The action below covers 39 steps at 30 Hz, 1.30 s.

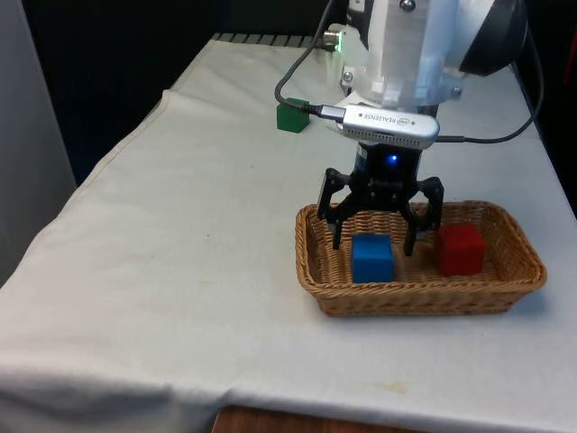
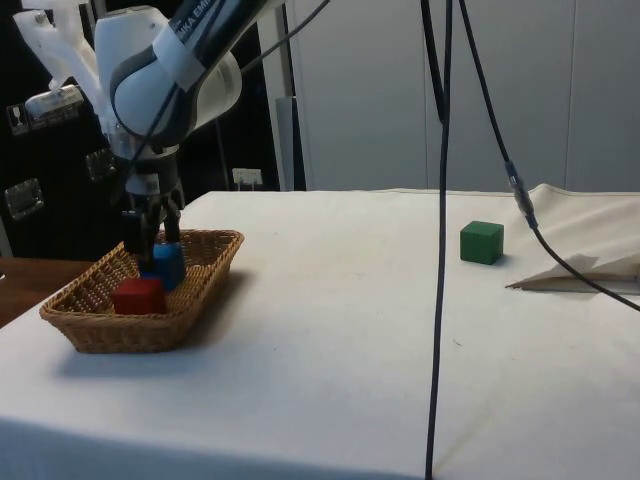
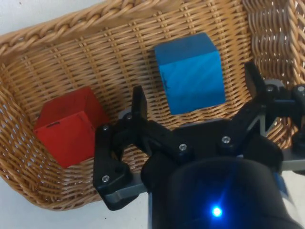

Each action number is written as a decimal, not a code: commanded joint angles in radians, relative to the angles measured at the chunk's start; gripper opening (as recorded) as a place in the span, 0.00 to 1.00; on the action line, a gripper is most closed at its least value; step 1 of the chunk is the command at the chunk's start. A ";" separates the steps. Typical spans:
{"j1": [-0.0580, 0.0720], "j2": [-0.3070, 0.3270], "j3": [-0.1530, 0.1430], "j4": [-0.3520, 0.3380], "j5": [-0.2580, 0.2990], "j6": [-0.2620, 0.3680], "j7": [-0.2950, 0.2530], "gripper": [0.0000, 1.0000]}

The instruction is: Pick up exactly two blocks and place them into the basket.

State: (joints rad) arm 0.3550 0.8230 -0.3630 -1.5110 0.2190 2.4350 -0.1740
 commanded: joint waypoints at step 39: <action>0.021 -0.339 -0.007 -0.337 -0.073 -0.012 0.031 1.00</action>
State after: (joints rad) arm 0.3670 0.5020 -0.3630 -1.8230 0.1560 2.4050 -0.1540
